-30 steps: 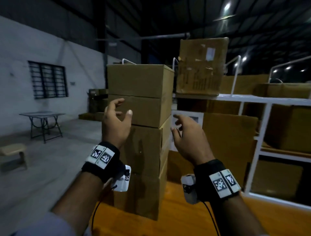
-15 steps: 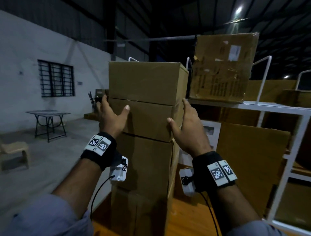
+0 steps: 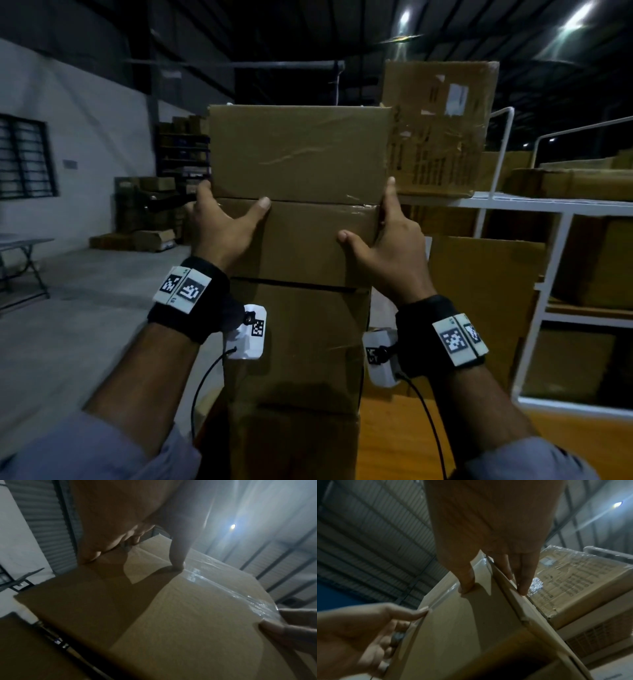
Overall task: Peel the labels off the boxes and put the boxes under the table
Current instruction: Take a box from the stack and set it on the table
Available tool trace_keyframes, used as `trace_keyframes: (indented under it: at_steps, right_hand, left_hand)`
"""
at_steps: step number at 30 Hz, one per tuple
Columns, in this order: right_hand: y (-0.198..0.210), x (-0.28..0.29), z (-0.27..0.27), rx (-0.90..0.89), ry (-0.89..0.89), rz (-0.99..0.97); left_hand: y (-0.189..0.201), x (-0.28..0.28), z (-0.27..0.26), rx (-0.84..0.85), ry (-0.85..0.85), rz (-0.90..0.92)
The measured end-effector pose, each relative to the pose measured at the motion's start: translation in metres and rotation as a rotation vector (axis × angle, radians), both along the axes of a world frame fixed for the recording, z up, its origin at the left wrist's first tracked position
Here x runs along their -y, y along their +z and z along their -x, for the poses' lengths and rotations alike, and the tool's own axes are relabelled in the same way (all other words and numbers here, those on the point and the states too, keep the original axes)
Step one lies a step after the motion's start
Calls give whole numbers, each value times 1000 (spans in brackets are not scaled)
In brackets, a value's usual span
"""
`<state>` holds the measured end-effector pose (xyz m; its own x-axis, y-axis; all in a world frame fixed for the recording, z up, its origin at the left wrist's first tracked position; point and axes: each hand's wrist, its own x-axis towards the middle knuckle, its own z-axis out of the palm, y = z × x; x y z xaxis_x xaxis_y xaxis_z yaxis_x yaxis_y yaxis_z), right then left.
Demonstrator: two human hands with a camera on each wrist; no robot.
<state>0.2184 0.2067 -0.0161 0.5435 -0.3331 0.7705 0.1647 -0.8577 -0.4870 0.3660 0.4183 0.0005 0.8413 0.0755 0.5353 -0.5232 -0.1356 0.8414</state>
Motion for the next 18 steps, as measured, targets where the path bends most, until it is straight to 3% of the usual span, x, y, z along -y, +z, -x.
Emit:
trace_keyframes:
  at_steps: [11,18]
  right_hand:
    - [8,-12,61,93,-3,-62]
    - [1,-2,127,114,-3,-62]
  left_hand:
    - [1,-1,44,141,-123,75]
    - [-1,13,103,168,-143,57]
